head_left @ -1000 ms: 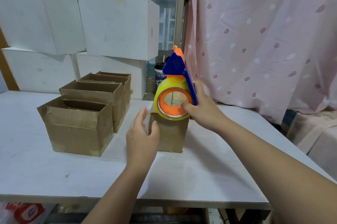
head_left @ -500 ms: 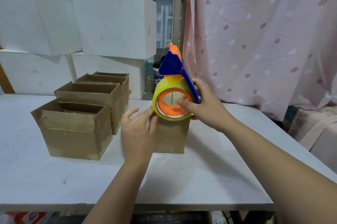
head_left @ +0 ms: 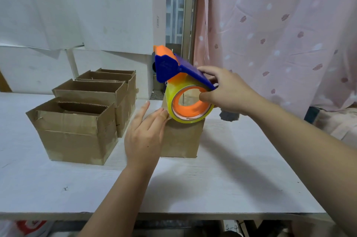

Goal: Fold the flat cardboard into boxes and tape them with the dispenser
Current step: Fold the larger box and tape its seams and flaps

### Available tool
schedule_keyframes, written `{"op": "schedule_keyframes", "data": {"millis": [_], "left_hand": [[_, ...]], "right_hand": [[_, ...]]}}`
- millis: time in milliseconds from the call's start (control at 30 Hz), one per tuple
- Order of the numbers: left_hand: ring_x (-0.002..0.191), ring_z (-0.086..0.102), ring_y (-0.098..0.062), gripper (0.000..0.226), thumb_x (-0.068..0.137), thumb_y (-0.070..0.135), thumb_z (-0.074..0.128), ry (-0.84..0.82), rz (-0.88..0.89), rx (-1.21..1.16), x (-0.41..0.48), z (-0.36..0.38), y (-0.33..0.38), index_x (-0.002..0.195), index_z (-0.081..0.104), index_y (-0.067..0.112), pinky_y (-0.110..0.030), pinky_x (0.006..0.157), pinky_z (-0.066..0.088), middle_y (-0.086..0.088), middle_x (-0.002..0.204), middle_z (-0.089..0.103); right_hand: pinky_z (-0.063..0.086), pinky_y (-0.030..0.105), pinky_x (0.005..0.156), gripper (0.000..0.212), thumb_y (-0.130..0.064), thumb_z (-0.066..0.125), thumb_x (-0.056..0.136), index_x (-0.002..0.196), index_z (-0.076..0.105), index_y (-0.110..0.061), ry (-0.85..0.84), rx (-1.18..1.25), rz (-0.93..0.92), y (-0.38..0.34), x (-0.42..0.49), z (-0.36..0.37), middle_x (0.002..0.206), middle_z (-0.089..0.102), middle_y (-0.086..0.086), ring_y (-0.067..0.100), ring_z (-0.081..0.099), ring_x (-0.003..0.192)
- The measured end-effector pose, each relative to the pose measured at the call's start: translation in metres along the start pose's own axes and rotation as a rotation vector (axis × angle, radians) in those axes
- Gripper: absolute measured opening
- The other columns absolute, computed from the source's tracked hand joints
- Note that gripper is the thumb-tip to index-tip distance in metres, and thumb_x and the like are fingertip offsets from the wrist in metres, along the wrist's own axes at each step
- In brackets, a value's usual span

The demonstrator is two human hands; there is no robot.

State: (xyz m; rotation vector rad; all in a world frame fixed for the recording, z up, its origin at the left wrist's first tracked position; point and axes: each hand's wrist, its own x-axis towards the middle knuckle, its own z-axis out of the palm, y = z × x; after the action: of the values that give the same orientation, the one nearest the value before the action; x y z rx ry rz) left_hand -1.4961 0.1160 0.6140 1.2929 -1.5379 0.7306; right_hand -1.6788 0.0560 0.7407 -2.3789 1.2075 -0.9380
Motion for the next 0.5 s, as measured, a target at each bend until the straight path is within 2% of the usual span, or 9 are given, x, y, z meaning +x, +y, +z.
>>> {"op": "schedule_keyframes", "data": {"millis": [100,167,233,333,400,467,500], "left_hand": [[0.107,0.063,-0.036,0.015,0.083,0.005,0.071,0.025,-0.007,0.055,0.001,-0.001,-0.001,0.098,0.075,0.007,-0.048,0.082,0.054,-0.006,0.098,0.073],[0.103,0.065,-0.034,0.014,0.086,0.008,0.069,0.03,-0.013,0.069,0.002,-0.001,0.0,0.098,0.075,0.008,-0.047,0.079,0.055,-0.003,0.098,0.073],[0.101,0.065,-0.032,0.013,0.088,0.01,0.067,0.026,-0.023,0.074,0.003,0.0,0.001,0.098,0.075,0.01,-0.045,0.077,0.055,-0.002,0.098,0.073],[0.092,0.066,-0.031,0.013,0.085,0.009,0.069,0.051,-0.049,0.06,0.002,0.002,0.003,0.097,0.075,0.009,-0.04,0.073,0.055,-0.001,0.096,0.074],[0.085,0.065,-0.029,0.014,0.082,0.011,0.072,0.06,-0.076,0.038,0.003,0.002,0.006,0.096,0.075,0.01,-0.033,0.072,0.052,0.0,0.092,0.074],[0.08,0.061,-0.027,0.02,0.077,0.018,0.077,0.028,-0.13,0.028,0.005,0.001,0.011,0.096,0.074,0.011,-0.03,0.068,0.048,-0.001,0.086,0.072],[0.078,0.059,-0.027,0.027,0.075,0.023,0.078,-0.006,-0.153,0.035,0.008,0.001,0.015,0.099,0.072,0.011,-0.032,0.064,0.047,-0.003,0.082,0.07]], "right_hand": [[0.042,0.017,0.063,0.053,-0.013,0.07,0.076,0.121,0.055,-0.037,-0.005,-0.124,-0.02,-0.001,-0.002,-0.016,0.084,0.058,-0.017,0.001,0.054,0.074],[0.042,0.021,0.066,0.05,-0.012,0.069,0.075,0.119,0.057,-0.034,0.007,-0.178,-0.02,0.003,-0.005,-0.026,0.08,0.055,-0.021,0.001,0.053,0.072],[0.044,0.028,0.071,0.05,-0.011,0.069,0.074,0.118,0.056,-0.031,0.015,-0.188,-0.025,0.007,-0.008,-0.027,0.082,0.055,-0.017,0.006,0.054,0.074],[0.045,0.029,0.066,0.047,-0.009,0.066,0.073,0.112,0.052,-0.033,0.034,-0.146,-0.056,0.012,-0.014,-0.02,0.085,0.054,-0.016,0.006,0.054,0.075],[0.052,0.033,0.062,0.044,-0.017,0.063,0.07,0.104,0.049,-0.042,0.022,-0.05,-0.028,0.016,-0.02,-0.017,0.087,0.057,-0.01,0.014,0.058,0.072],[0.057,0.049,0.063,0.038,-0.028,0.06,0.068,0.1,0.049,-0.046,0.007,0.029,0.016,0.02,-0.023,-0.015,0.092,0.061,-0.002,0.032,0.061,0.076],[0.057,0.054,0.064,0.037,-0.033,0.062,0.069,0.101,0.05,-0.047,-0.001,0.062,0.023,0.021,-0.024,-0.014,0.095,0.062,-0.001,0.035,0.062,0.08]]}}
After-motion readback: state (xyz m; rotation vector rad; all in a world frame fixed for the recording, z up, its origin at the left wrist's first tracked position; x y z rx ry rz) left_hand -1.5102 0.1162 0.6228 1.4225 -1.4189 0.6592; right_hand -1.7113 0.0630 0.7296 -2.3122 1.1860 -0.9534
